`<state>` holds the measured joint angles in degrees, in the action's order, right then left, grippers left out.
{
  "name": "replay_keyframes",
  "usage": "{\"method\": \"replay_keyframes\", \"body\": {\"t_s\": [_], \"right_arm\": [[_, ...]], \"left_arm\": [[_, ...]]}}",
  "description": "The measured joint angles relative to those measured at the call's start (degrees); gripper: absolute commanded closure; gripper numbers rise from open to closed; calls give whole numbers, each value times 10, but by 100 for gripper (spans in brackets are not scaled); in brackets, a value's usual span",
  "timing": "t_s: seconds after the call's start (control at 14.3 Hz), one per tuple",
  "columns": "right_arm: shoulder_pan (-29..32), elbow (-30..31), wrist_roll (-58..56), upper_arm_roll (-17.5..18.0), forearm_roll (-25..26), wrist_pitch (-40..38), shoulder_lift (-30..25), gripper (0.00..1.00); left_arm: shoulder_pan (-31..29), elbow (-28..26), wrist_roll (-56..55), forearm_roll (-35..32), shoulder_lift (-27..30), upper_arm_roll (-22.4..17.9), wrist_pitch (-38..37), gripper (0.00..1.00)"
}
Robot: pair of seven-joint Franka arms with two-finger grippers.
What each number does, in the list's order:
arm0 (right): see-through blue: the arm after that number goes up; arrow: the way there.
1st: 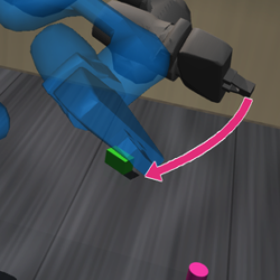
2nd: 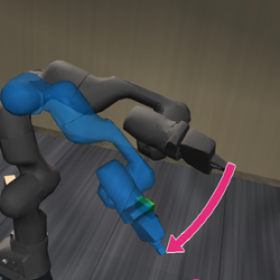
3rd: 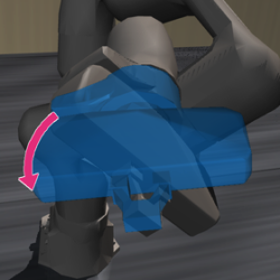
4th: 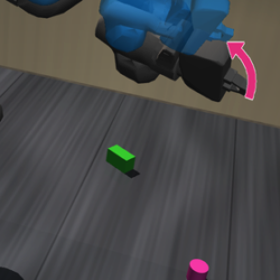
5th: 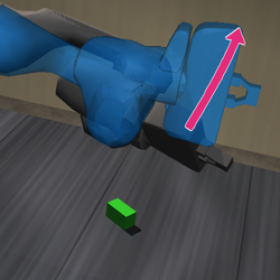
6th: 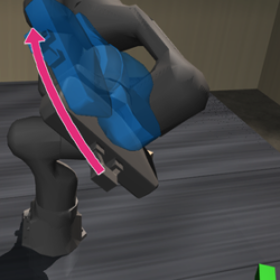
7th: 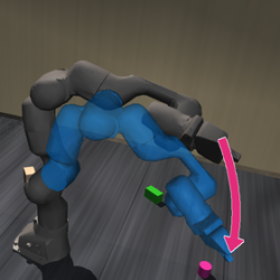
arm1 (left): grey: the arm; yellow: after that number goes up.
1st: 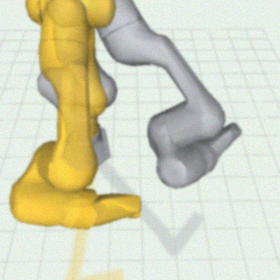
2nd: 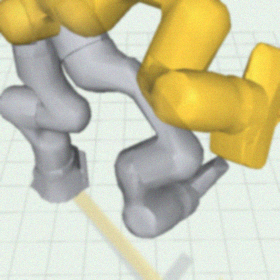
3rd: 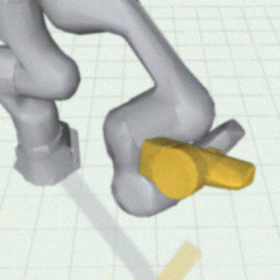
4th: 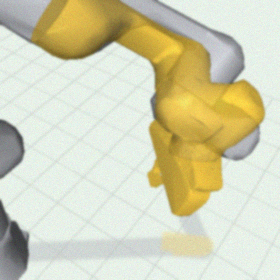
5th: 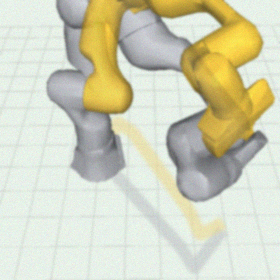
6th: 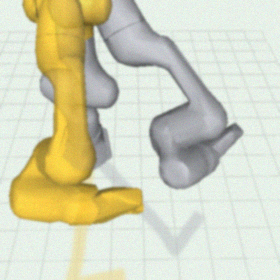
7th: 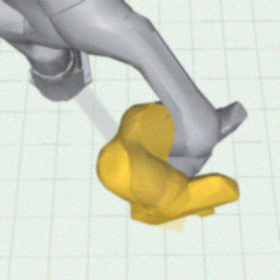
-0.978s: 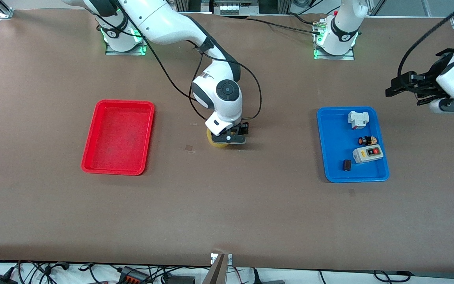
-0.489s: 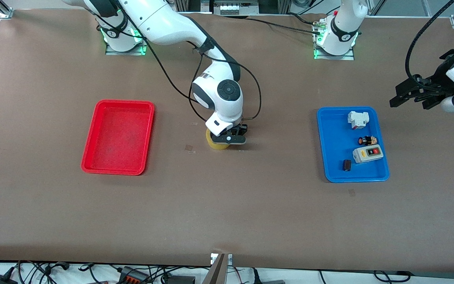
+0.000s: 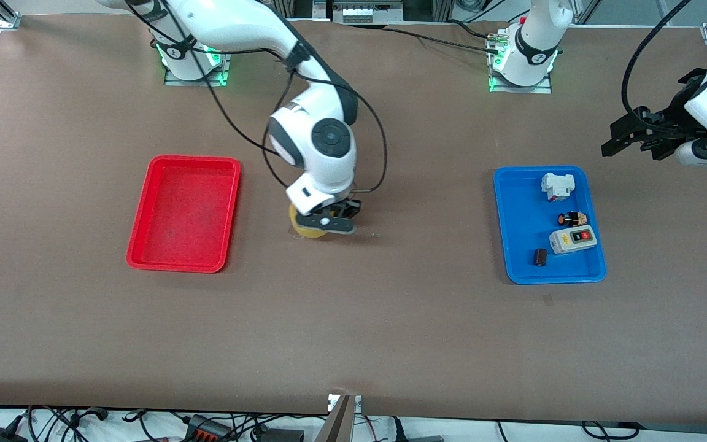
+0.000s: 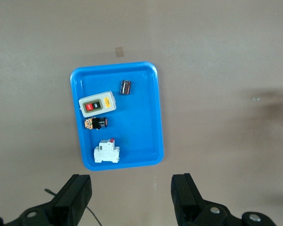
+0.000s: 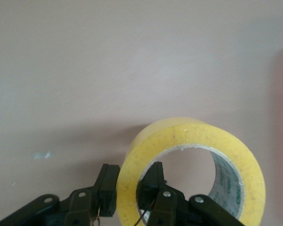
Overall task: Place and move tape with both arms
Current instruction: 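Carry the tape roll with the right gripper into the red tray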
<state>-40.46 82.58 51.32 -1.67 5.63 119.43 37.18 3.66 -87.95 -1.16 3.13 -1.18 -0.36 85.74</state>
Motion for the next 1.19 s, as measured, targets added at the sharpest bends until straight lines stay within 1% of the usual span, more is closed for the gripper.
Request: {"method": "replay_keyframes", "body": {"t_s": [0.14, 0.42, 0.7, 0.91, 1.05, 1.19], "right_arm": [[37, 55, -29, 0, 0, -2, -51, 97], [111, 198, -133, -1, 0, 10, -147, 97], [191, 354, -253, -1, 0, 87, -216, 97], [240, 423, -324, -1, 0, 130, -236, 97], [257, 448, -346, 0, 0, 164, -235, 96], [262, 460, -352, 0, 0, 187, -229, 95]], "left_arm": [[0, -1, 0, 0, 1, 1, -7, 0], [0, -2, 1, 0, 1, 2, -8, 0], [0, -2, 1, 0, 1, 2, -8, 0], [-1, -2, 1, 0, 1, 2, -8, 0], [-1, -2, 1, 0, 1, 2, -8, 0], [-1, -2, 1, 0, 1, 2, -8, 0]]}}
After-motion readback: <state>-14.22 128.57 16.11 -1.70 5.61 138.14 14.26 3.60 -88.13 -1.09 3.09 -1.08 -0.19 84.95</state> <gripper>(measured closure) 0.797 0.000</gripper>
